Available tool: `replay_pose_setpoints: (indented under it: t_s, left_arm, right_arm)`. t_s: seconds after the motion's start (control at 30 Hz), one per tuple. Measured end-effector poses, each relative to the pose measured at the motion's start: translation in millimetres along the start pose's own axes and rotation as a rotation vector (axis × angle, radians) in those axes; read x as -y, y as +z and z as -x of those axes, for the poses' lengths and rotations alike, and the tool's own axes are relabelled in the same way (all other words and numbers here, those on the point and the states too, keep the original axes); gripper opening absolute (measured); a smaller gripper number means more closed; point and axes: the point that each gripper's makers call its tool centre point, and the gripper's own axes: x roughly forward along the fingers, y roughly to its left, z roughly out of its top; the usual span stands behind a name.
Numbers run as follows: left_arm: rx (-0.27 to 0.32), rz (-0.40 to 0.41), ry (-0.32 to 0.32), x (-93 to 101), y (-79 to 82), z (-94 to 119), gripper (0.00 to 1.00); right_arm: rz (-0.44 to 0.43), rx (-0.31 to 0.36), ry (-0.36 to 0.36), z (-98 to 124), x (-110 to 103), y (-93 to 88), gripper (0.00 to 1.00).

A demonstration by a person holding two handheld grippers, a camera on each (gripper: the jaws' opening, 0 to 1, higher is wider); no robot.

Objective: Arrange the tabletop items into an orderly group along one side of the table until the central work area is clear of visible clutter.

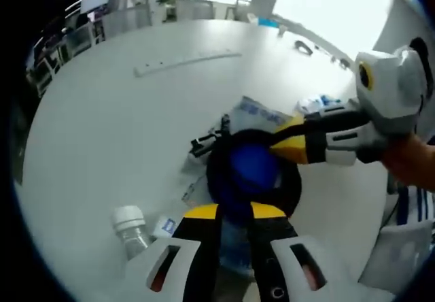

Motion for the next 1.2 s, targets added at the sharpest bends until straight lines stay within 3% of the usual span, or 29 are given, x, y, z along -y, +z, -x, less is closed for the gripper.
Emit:
replay_pose_setpoints:
  t_s: [0.3, 0.63, 1.2]
  left_arm:
    - [0.012, 0.050, 0.019, -3.7, -0.7, 1, 0.04]
    - [0.051, 0.108, 0.002, 0.1, 0.7, 8, 0.02]
    - [0.123, 0.123, 0.005, 9.2, 10.5, 30, 0.00]
  right_arm:
    - [-0.043, 0.018, -0.044, 3, 3, 1.6, 0.05]
    - [-0.105, 0.052, -0.033, 11, 3, 9.5, 0.02]
    - [-0.140, 0.121, -0.015, 36, -4, 26.3, 0.02]
